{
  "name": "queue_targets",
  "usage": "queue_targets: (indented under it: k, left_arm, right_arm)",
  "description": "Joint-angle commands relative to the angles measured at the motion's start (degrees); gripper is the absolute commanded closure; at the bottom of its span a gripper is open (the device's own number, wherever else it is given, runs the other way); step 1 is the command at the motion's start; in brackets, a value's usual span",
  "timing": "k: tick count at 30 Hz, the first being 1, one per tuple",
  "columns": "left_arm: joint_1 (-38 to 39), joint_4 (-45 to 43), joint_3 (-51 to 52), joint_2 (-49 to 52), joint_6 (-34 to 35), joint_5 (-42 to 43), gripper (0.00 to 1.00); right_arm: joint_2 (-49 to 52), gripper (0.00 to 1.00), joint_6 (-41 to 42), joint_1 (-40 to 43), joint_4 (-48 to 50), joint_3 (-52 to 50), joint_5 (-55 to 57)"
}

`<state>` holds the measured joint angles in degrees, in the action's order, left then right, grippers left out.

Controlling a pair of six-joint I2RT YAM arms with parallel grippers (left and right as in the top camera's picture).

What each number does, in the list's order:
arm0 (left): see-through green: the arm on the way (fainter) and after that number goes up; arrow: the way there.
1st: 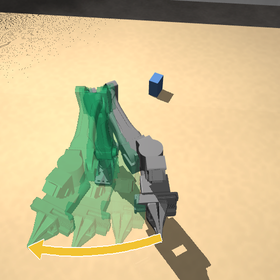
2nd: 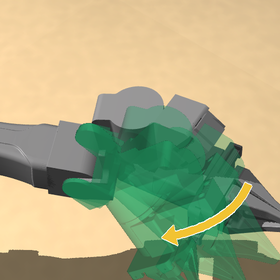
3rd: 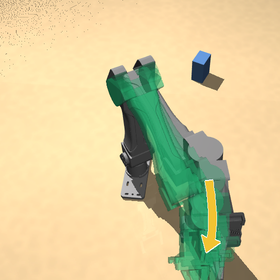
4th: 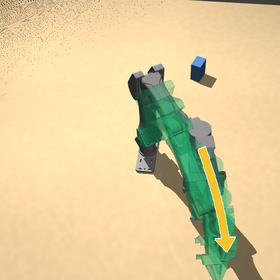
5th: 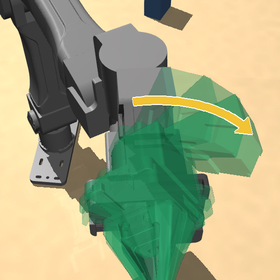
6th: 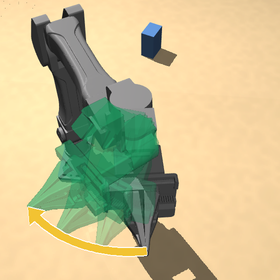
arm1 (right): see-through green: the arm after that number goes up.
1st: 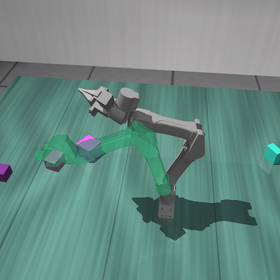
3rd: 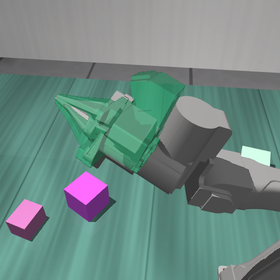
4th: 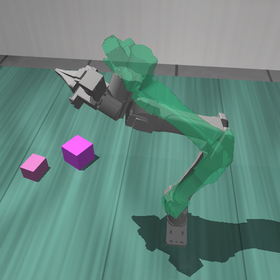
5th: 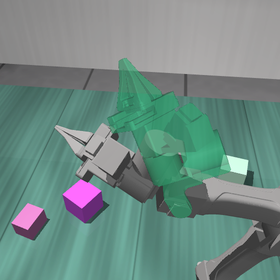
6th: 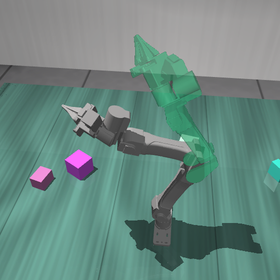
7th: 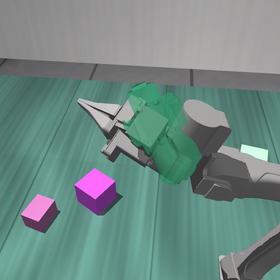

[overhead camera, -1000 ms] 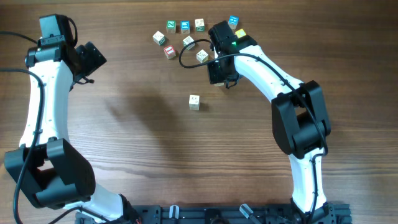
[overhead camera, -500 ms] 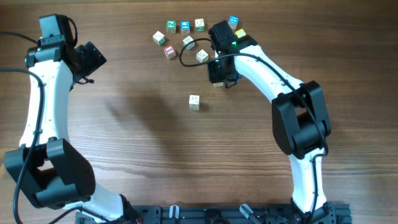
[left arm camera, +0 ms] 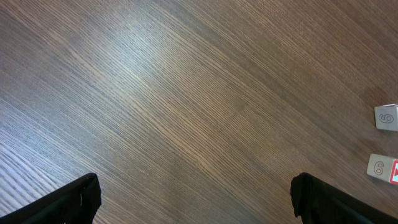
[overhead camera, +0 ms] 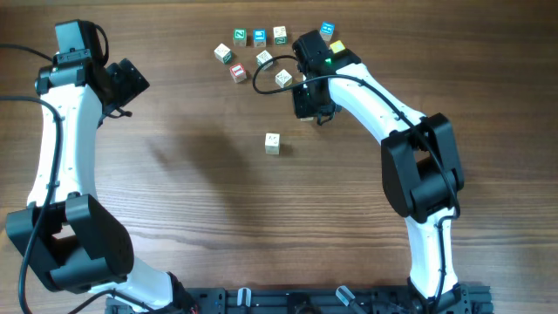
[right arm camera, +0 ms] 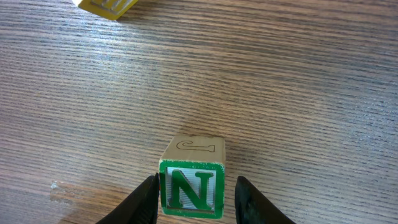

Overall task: Form a tower
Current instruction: 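Hold the green N block and lift it from the cluster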

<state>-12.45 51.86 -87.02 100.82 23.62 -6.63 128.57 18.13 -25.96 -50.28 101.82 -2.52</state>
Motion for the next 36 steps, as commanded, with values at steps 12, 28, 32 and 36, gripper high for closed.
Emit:
queue_targets:
  k: [12,28,32,36]
  left_arm:
    - [-0.15,-0.09,-0.74,-1.07,-0.66,-0.52,0.00]
    - [-0.17,-0.09,-0.74,-1.07,-0.66,-0.52,0.00]
    - [-0.15,-0.09,-0.74,-1.07,-0.68,-0.52,0.00]
    - [-0.15,-0.09,-0.74,-1.07,-0.66,-0.52,0.00]
  right_arm:
    - [-1.14,0.54,0.28,-0.13,0.96,-0.28,0.79]
    - [-0.52,0.53,0.26,-0.13,0.74,-0.28,0.76]
    - [-0.52,0.57,0.28,-0.13,0.61,-0.37,0.76]
    - [-0.52,0.56,0.26,-0.13,3.17,-2.78,0.81]
